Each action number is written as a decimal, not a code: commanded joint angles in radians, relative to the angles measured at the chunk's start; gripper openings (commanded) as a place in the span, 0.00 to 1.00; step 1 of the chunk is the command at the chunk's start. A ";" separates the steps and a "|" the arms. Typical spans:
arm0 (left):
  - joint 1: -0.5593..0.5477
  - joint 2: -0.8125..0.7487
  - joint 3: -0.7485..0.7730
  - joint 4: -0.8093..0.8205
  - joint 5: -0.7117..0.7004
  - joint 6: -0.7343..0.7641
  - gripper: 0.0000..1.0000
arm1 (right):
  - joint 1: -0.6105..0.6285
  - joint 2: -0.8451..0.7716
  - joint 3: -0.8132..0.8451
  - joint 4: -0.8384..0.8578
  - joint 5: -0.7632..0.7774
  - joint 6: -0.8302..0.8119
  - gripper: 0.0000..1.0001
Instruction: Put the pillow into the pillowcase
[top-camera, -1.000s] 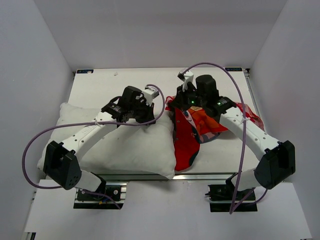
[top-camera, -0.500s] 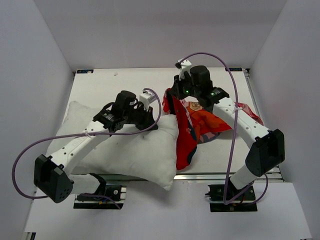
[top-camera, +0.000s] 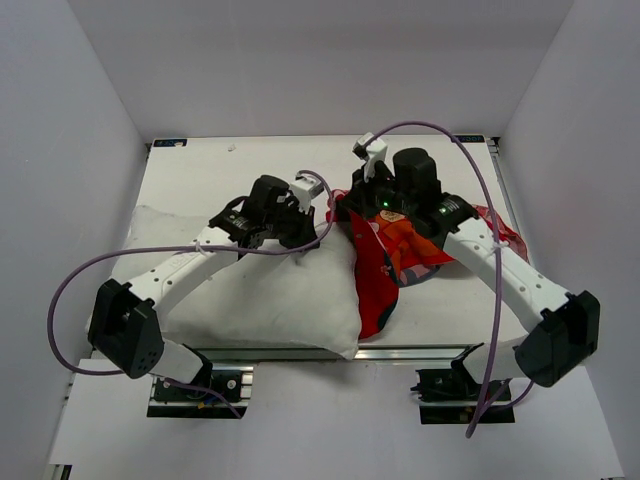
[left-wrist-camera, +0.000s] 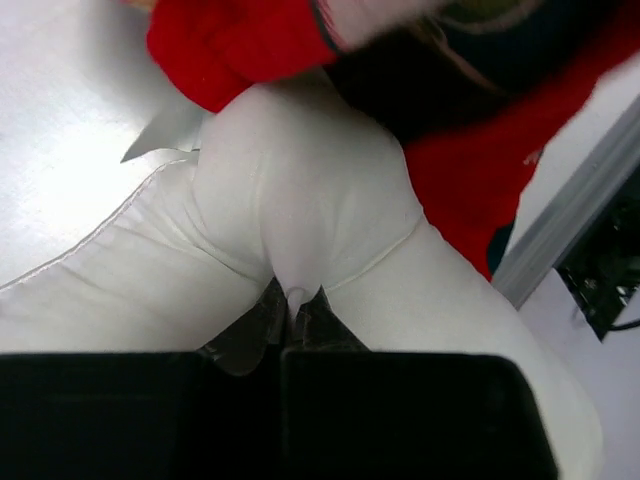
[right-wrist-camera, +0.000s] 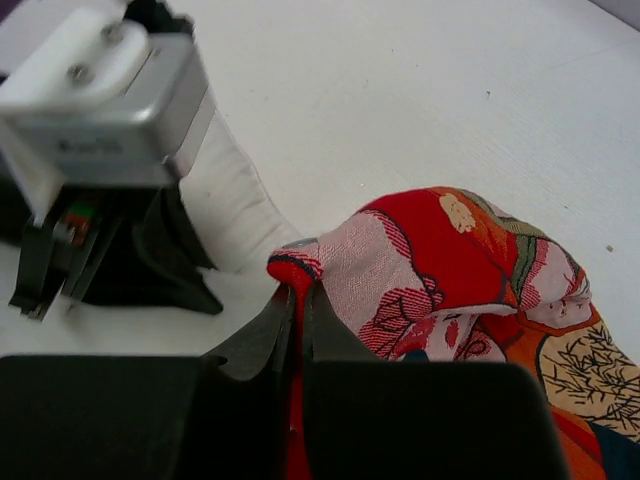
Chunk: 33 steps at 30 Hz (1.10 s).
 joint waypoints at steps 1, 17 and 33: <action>0.023 -0.007 0.096 0.006 -0.069 0.050 0.00 | 0.000 -0.069 -0.044 0.015 -0.065 -0.055 0.00; 0.035 -0.031 0.148 0.166 -0.243 0.011 0.00 | 0.023 0.014 0.034 -0.003 -0.123 0.039 0.00; 0.168 0.168 0.305 0.293 -0.116 0.146 0.00 | 0.027 0.075 0.052 0.051 0.026 -0.005 0.00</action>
